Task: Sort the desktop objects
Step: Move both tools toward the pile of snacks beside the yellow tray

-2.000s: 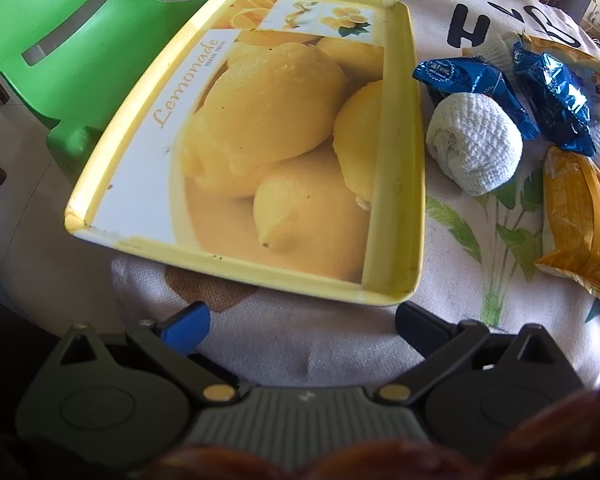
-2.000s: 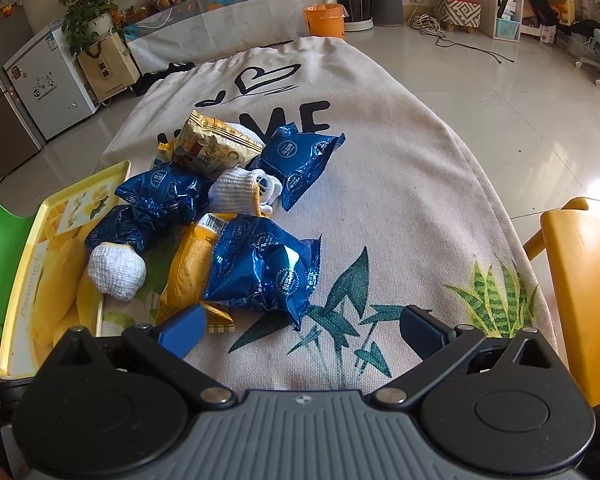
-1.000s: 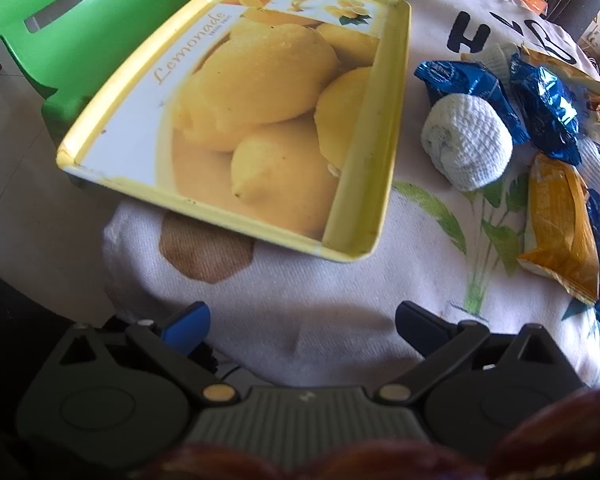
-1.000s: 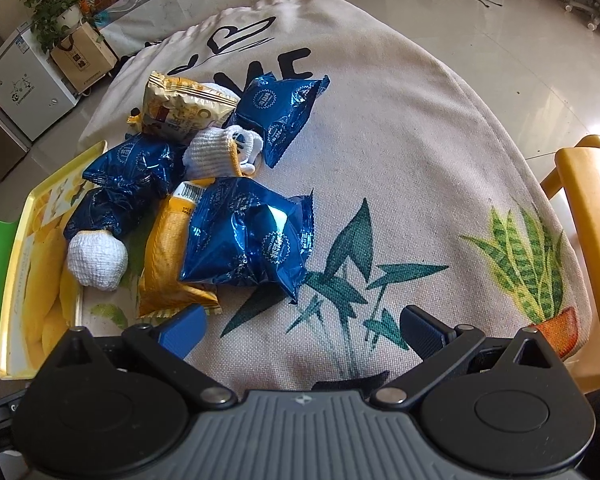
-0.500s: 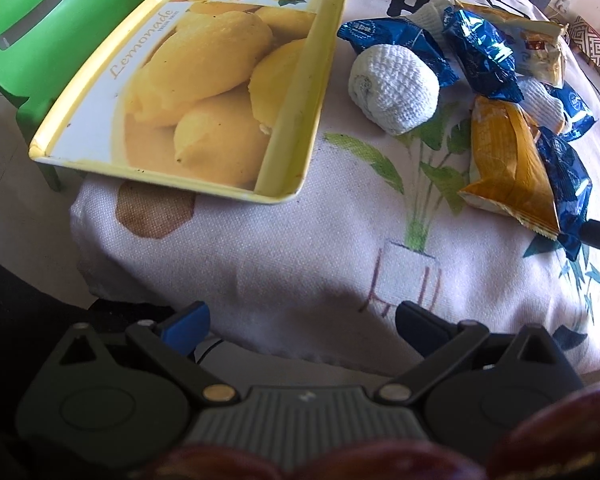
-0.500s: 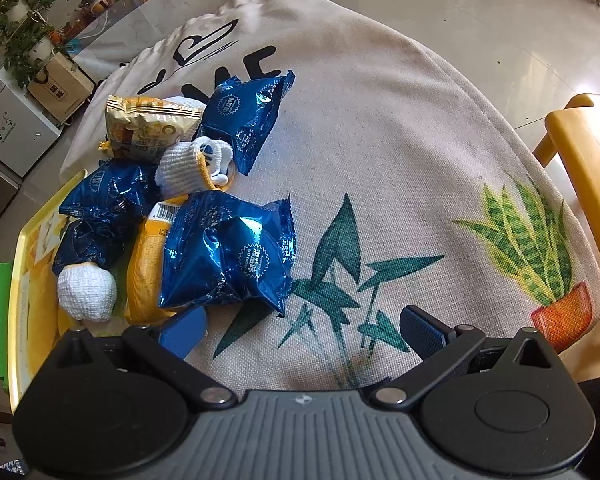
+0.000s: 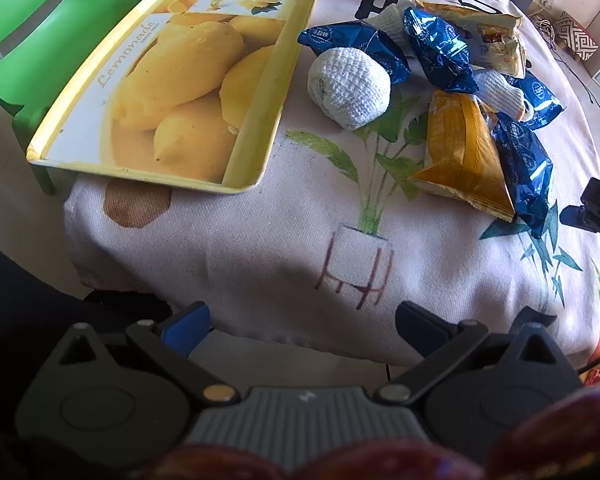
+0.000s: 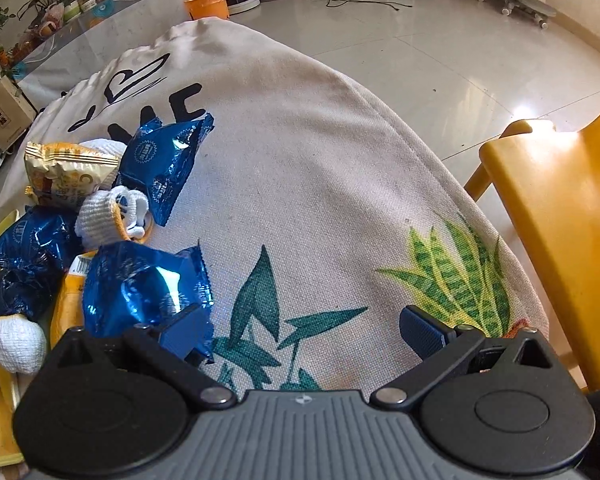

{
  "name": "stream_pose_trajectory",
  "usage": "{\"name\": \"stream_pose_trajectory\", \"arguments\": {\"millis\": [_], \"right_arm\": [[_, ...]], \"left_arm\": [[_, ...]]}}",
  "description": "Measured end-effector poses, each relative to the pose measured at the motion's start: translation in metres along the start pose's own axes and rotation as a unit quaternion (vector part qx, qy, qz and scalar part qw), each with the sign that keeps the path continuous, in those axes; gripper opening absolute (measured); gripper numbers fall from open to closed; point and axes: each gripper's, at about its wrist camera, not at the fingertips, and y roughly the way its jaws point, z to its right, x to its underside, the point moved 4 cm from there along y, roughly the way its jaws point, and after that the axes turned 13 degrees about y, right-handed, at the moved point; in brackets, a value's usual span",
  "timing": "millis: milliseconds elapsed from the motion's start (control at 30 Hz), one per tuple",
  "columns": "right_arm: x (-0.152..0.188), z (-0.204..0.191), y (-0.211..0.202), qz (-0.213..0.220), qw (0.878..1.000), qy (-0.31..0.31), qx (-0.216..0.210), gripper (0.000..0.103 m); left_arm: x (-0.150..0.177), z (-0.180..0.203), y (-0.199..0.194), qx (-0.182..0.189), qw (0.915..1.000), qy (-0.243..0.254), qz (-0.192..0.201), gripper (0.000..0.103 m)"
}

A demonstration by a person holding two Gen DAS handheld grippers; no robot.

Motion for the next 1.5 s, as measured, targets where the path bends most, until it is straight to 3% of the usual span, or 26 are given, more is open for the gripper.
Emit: {"name": "stream_pose_trajectory", "arguments": {"millis": [400, 800, 1200, 1500], "right_arm": [[-0.003, -0.004, -0.011, -0.048, 0.993, 0.063, -0.087, 0.103], [0.005, -0.01, -0.013, -0.083, 0.984, 0.082, -0.132, 0.103], [0.019, -0.026, -0.011, -0.084, 0.989, 0.016, -0.119, 0.103], [0.027, -0.035, 0.002, -0.064, 0.995, -0.05, -0.061, 0.103]], "left_arm": [[-0.001, 0.002, -0.004, -0.009, 1.0, -0.001, 0.0, 0.103], [-0.022, -0.011, -0.015, -0.023, 0.9989, -0.03, 0.028, 0.103], [-0.025, -0.019, -0.016, -0.022, 0.9982, -0.044, 0.035, 0.102], [-0.027, -0.017, -0.018, -0.025, 0.9982, -0.03, 0.046, 0.103]]}}
